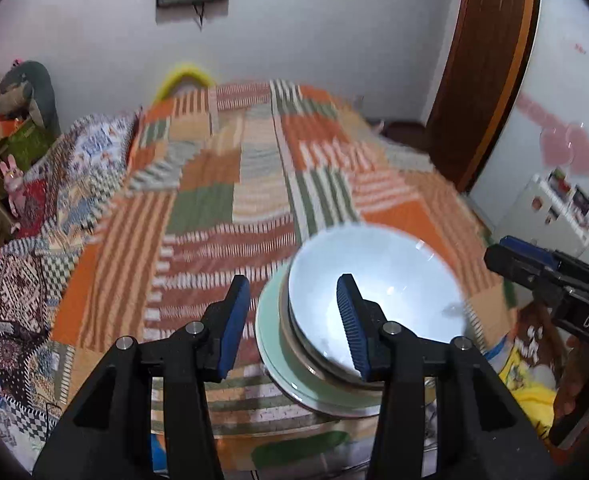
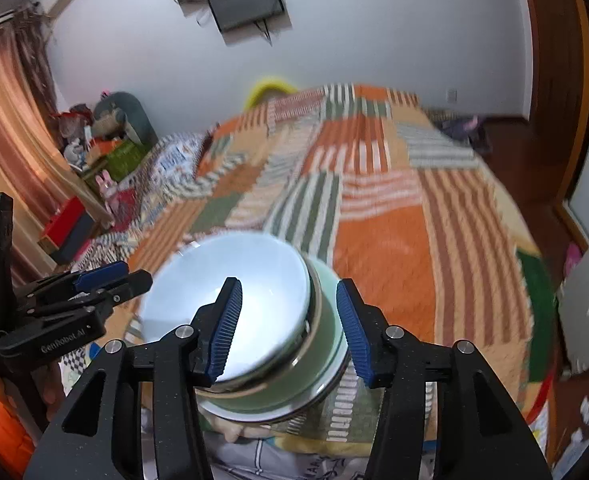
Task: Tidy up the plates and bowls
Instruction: 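Open both grippers and pull both tools back from the stack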
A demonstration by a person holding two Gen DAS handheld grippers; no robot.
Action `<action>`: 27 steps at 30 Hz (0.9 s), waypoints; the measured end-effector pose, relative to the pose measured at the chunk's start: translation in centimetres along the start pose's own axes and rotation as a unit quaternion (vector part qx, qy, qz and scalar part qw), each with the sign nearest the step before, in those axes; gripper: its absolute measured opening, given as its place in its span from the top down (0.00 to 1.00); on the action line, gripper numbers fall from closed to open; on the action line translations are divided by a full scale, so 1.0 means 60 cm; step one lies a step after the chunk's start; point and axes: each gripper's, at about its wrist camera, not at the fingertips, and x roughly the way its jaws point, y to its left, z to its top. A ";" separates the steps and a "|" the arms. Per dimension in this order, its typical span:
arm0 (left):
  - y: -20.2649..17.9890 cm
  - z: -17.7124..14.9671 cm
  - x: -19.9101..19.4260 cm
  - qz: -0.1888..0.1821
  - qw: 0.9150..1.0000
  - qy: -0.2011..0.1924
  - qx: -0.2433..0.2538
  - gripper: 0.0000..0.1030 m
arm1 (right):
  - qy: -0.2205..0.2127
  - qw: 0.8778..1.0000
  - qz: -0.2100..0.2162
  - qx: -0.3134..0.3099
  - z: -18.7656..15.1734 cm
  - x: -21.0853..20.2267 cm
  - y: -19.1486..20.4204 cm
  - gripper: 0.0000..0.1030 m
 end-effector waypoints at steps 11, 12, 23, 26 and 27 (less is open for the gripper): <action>-0.026 0.044 -0.177 0.009 0.987 -0.158 0.012 0.45 | -0.131 0.989 0.011 -0.067 0.039 -0.136 0.064 0.41; -0.030 0.045 -0.189 0.008 0.986 -0.166 0.016 0.45 | -0.145 0.987 0.012 -0.074 0.041 -0.150 0.071 0.41; -0.042 0.032 -0.277 0.011 0.968 -0.250 0.015 0.05 | -0.218 0.970 0.027 -0.108 0.040 -0.213 0.108 0.17; -0.044 0.028 -0.289 0.013 0.966 -0.259 0.019 0.05 | -0.231 0.966 0.025 -0.109 0.040 -0.218 0.108 0.13; -0.046 0.027 -0.291 0.013 0.965 -0.260 0.020 0.04 | -0.233 0.966 0.026 -0.109 0.039 -0.220 0.109 0.13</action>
